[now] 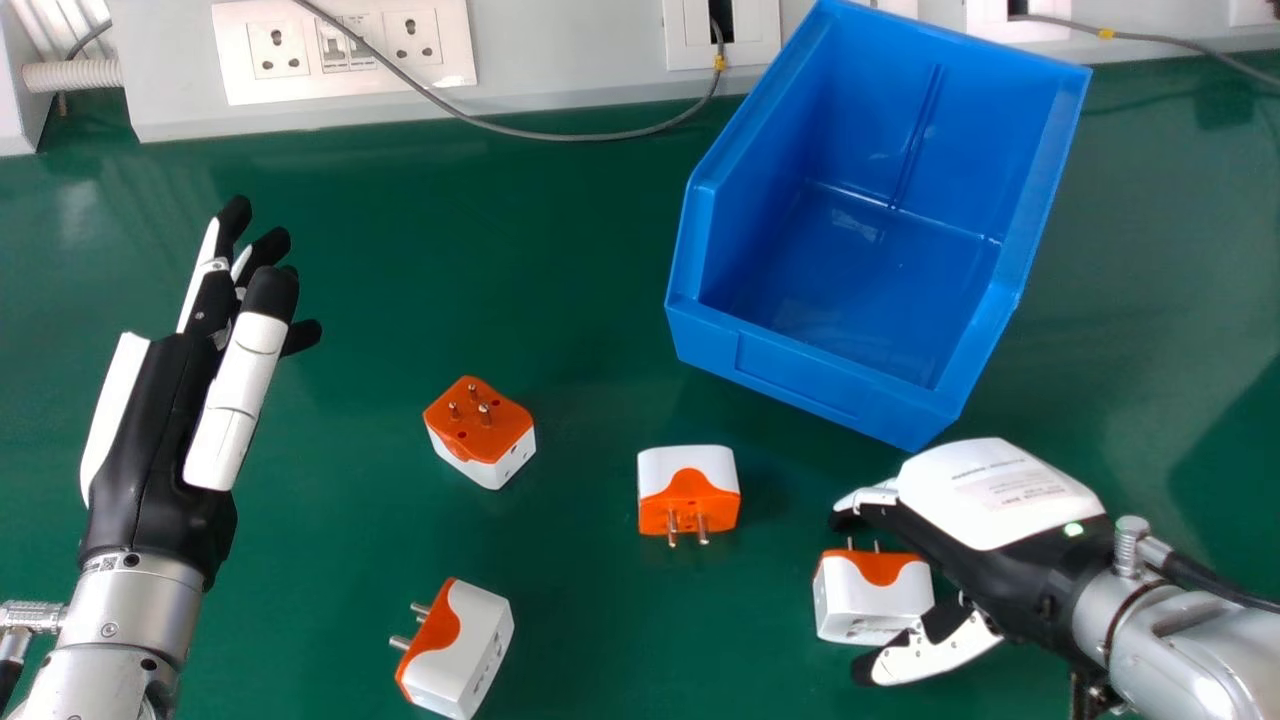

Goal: Pick all objects and put in blue box

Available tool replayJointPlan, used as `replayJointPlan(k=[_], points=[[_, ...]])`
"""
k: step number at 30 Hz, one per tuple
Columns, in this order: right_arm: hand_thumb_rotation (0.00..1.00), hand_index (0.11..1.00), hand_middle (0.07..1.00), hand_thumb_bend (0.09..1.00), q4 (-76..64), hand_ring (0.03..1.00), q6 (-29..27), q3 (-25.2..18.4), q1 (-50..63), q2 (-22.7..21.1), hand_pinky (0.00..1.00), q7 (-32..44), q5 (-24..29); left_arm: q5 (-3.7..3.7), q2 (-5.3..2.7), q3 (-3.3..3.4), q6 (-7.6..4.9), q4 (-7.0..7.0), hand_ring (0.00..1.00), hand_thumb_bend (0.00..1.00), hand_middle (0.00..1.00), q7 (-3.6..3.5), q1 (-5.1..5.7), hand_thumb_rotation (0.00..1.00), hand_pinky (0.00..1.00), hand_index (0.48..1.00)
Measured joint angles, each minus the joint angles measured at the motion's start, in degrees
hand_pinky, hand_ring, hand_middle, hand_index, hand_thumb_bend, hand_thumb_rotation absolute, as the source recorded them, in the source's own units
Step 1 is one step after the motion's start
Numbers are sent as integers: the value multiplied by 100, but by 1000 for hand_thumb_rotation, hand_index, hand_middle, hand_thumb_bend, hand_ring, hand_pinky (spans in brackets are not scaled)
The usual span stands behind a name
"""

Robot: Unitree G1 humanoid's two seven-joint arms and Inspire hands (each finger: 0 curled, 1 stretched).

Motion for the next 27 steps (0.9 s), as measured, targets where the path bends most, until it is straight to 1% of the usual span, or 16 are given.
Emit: replayJointPlan(k=[4,6,10,18,20,23,27], points=[[439,816,844,484,29,790,131,25,-32,90,702,0,-7,2,-5,-7,6,-37,941,810,960,10,0,945,837,991],[435,817,844,485,48,790,169,58,-68,107,702,-2,-31,4,-7,-26,8,-67,940,807,959,12,0,946,836,990],[428,818,843,487,31,791,227,108,-101,122,702,-7,-79,4,-7,-58,7,-76,947,803,964,7,0,947,843,992],[398,816,842,492,97,783,232,112,-101,186,692,-99,-65,-2,0,-58,6,-75,955,812,972,-18,0,947,852,998],[357,811,837,508,159,778,228,110,-105,233,685,-149,-45,-6,0,-57,6,-74,957,811,974,-20,0,947,854,999],[333,809,835,516,207,775,247,98,-104,293,681,-191,3,-9,0,-42,6,-69,957,810,974,-21,0,946,854,999],[246,795,817,533,221,755,331,79,-94,342,658,-204,151,-12,0,-27,6,-69,959,803,974,-23,-4,942,857,1000]])
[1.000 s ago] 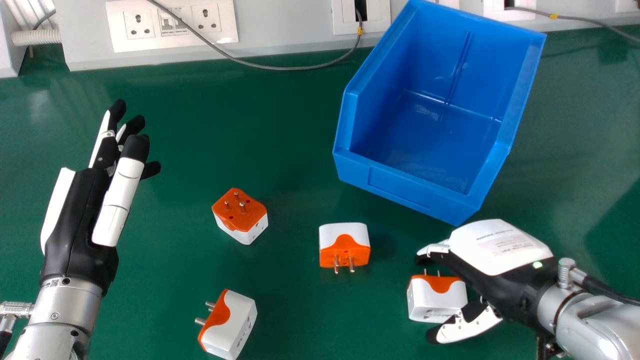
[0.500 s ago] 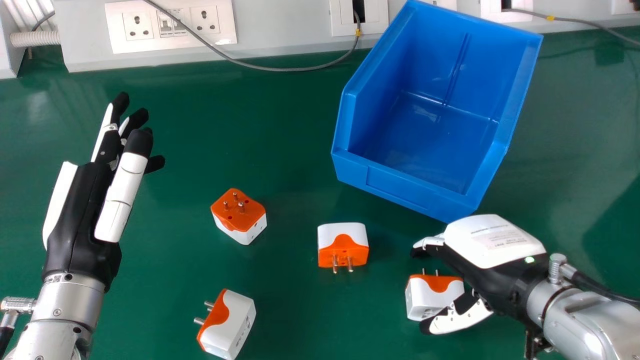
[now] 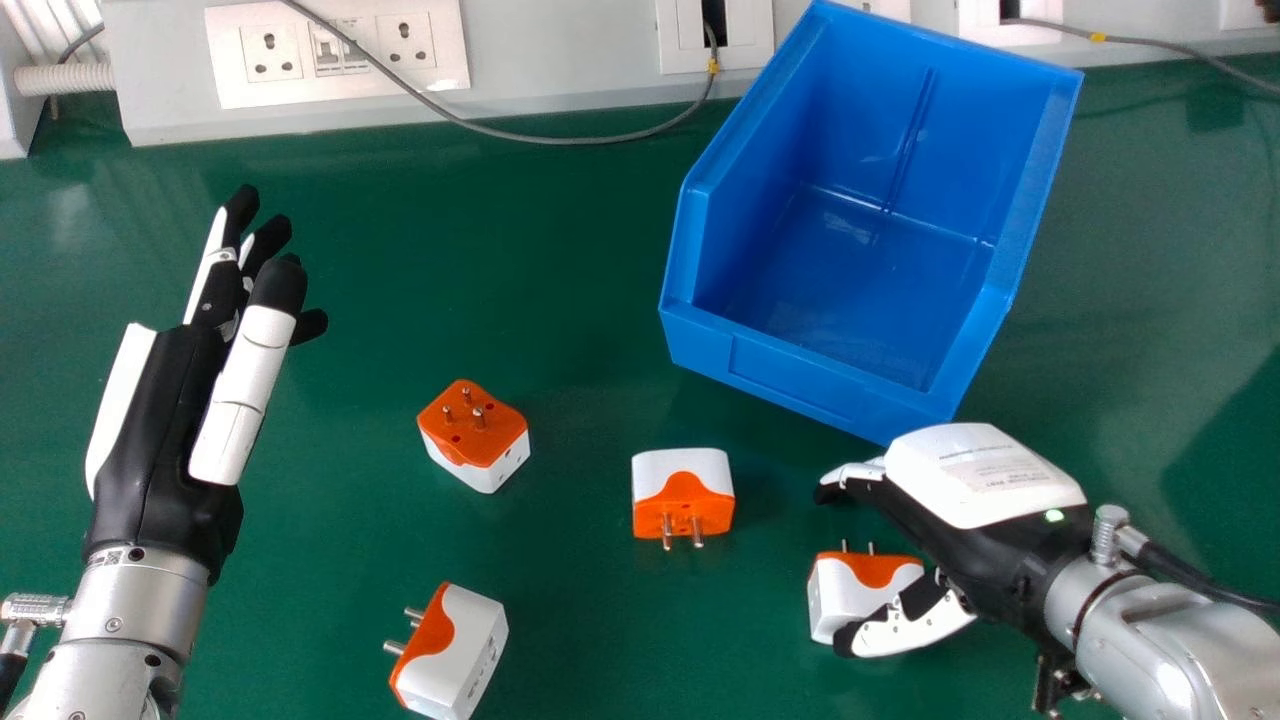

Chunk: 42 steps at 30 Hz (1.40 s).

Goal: Pick all objects and put in blue box

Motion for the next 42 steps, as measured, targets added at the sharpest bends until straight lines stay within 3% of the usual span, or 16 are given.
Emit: replayJointPlan(k=[5,8,12,27,33,42], points=[[210,791,812,534,-51,750,20,-1,32,-37,650,16,50,-2,0,10,2,-1,959,798,973,-2,-33,940,857,1000],[108,785,807,528,-112,744,26,0,50,-53,639,30,47,-2,0,11,25,-1,958,797,972,-2,-61,936,856,999],[44,775,799,545,-135,740,27,6,53,-67,629,33,23,-1,0,12,99,-10,957,802,972,2,-90,932,855,998],[2,758,789,596,-238,734,92,17,18,-108,621,156,9,23,2,7,267,-44,948,828,966,50,-233,927,840,992],[0,756,787,599,-282,733,143,43,31,-109,619,177,-46,116,1,-32,339,-152,948,819,966,140,-253,925,839,994],[0,714,738,585,-331,691,157,64,99,-91,587,116,-128,122,0,-56,364,-170,956,794,975,143,-294,929,865,999]])
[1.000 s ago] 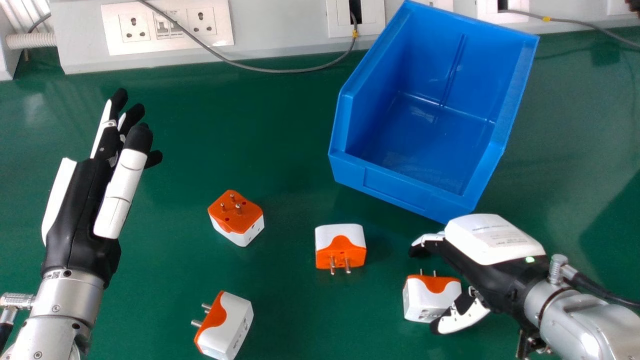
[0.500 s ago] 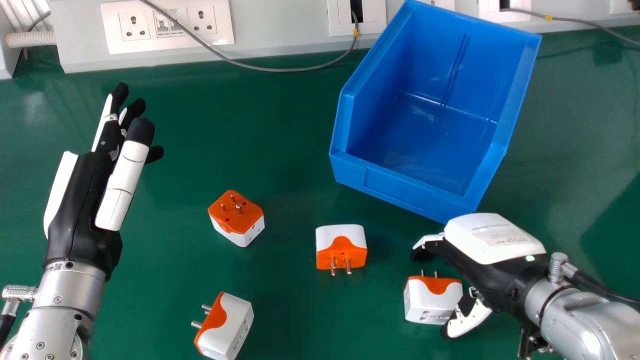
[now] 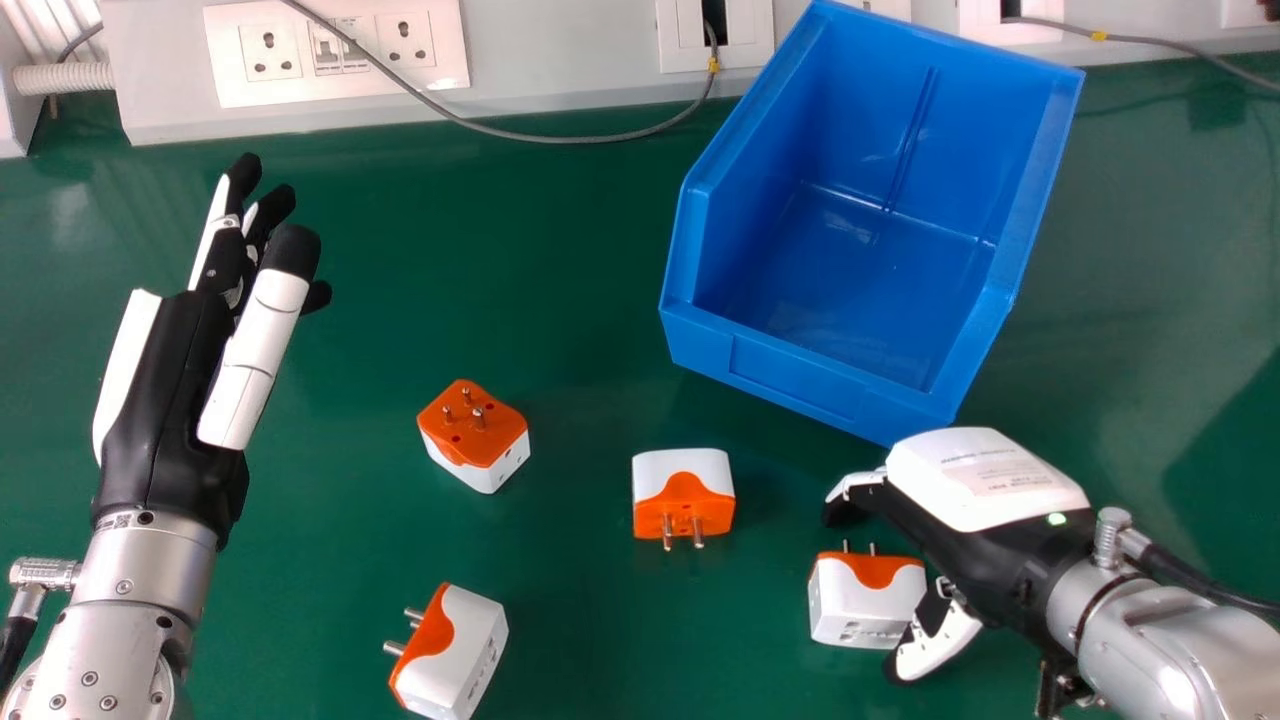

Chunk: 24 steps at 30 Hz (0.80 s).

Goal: Pick all objects and put in blue box

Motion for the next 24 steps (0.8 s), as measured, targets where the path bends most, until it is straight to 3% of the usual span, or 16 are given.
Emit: replayJointPlan(k=[1,11,24], points=[[24,670,708,569,21,664,-13,0,9,6,565,-71,-11,0,0,-6,0,-13,957,791,976,0,-1,929,868,999],[10,566,583,533,338,526,-485,12,252,25,438,-1282,-77,0,0,-7,0,-21,961,782,980,-6,-13,933,877,1000],[1,511,528,504,380,445,-544,50,267,32,369,-1436,-153,0,1,-5,0,-20,964,776,983,-7,-26,935,884,1000]])
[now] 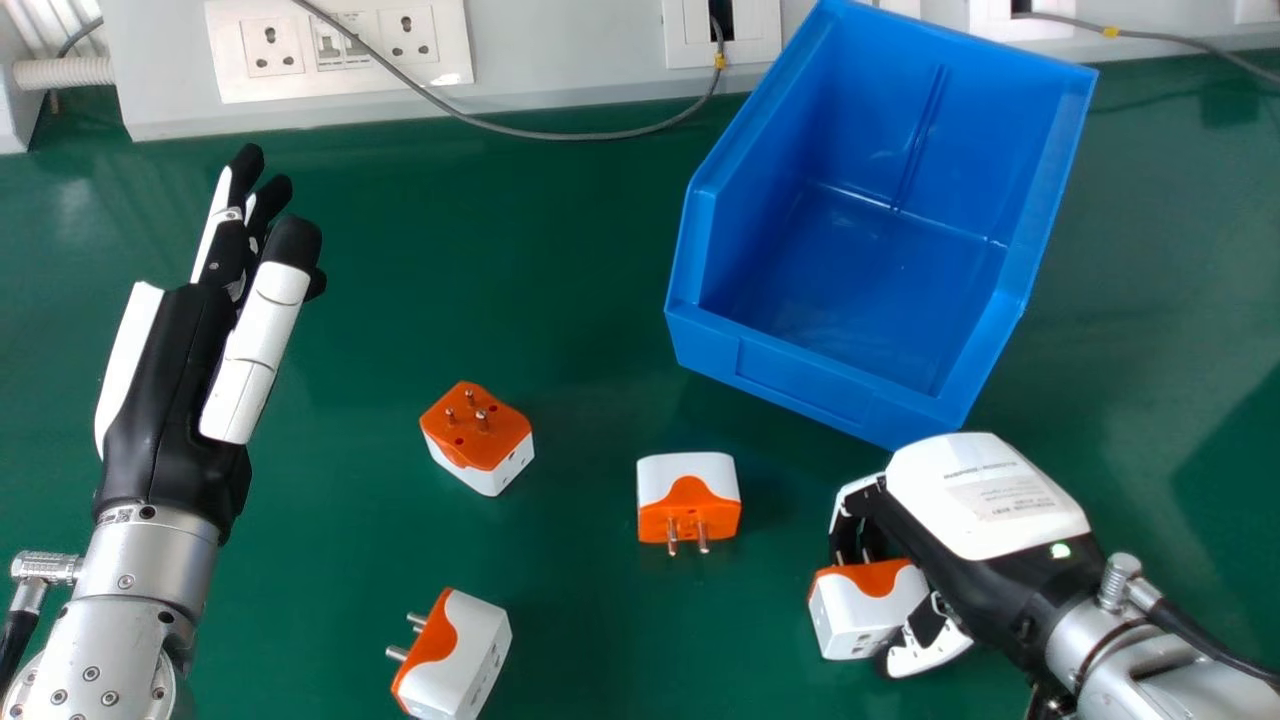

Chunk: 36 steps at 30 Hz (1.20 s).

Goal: Pick all objects and put in blue box

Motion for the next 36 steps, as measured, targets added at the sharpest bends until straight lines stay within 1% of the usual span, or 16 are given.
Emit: replayJointPlan(k=[6,14,20,28,34,36], points=[[1,509,524,501,-34,434,39,10,32,37,366,-56,-103,0,0,0,2,0,965,774,984,-1,0,936,885,1000],[0,510,520,498,-126,427,141,-33,117,90,360,-49,-85,0,0,0,9,0,966,773,985,-2,0,937,886,1000],[0,513,516,496,-282,423,158,-115,204,89,356,136,-24,0,0,0,17,-4,965,778,985,-2,0,936,882,1000],[0,513,516,495,-1184,422,192,-140,752,93,353,716,164,1,1,1,19,8,963,785,983,-7,-26,934,872,1000],[0,508,518,495,-2003,423,260,-375,1026,114,353,1006,314,1,5,10,17,33,962,786,982,-14,-54,931,868,1000],[0,506,519,495,-2273,424,258,-485,1124,130,352,1104,436,11,13,16,17,44,962,785,982,-10,-62,930,866,1000]])
